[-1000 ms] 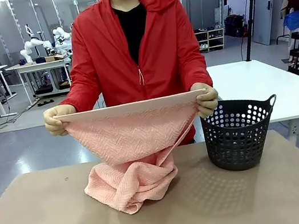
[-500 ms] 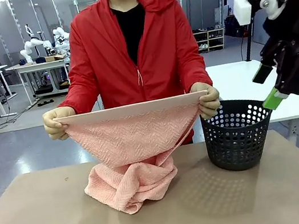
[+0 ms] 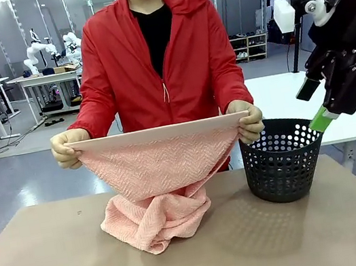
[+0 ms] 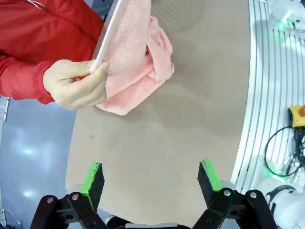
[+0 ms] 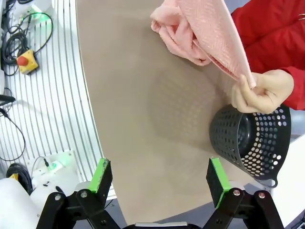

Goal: Fold the towel.
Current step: Grab the top end of the 100 cm Hotel Towel extended by the human.

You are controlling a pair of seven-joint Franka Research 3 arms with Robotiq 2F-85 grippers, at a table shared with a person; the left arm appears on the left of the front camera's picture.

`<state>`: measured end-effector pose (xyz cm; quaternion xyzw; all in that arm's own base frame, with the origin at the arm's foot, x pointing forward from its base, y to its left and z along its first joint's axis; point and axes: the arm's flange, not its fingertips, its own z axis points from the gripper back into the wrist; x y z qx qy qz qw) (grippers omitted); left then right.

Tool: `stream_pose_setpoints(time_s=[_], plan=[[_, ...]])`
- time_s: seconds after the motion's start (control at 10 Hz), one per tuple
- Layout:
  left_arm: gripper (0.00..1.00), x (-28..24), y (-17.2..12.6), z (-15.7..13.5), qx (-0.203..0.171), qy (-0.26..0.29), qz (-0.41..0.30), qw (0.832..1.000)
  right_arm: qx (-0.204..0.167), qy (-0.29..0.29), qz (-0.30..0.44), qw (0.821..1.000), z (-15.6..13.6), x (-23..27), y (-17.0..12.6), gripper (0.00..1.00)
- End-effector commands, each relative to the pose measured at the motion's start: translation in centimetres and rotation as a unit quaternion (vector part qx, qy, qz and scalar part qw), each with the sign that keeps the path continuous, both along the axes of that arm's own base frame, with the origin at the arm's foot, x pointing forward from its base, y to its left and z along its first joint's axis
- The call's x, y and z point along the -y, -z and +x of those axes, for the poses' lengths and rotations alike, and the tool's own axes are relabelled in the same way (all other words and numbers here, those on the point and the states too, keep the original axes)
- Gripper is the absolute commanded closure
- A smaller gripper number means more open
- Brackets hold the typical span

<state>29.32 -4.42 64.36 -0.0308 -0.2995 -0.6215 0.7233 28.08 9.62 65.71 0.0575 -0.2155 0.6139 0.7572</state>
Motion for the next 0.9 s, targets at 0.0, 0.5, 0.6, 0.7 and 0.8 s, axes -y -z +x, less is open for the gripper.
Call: stream_pose_setpoints(time_s=[0.0,0.5,0.6,0.7,0.8], plan=[[0.00,-0.1,0.0,0.0,0.000,-0.003,-0.001,1.000,0.000,0.002,-0.001,1.000,0.0,0.0,0.0,0.00],[0.00,10.5,-3.0,-0.5,0.022,0.002,0.081,0.996,0.094,-0.057,-0.100,0.989,1.6,-7.2,-2.0,0.00],[0.00,12.1,-3.1,-0.3,0.015,0.007,0.085,0.996,0.102,-0.071,-0.113,0.986,2.3,-8.5,-1.9,0.00],[0.00,13.4,-3.4,0.6,0.026,0.002,0.110,0.994,0.109,-0.073,-0.123,0.984,3.8,-9.9,-1.7,0.00],[0.00,14.5,-3.7,1.8,0.022,0.011,0.120,0.992,0.110,-0.079,-0.139,0.981,5.3,-11.5,-1.5,0.00]])
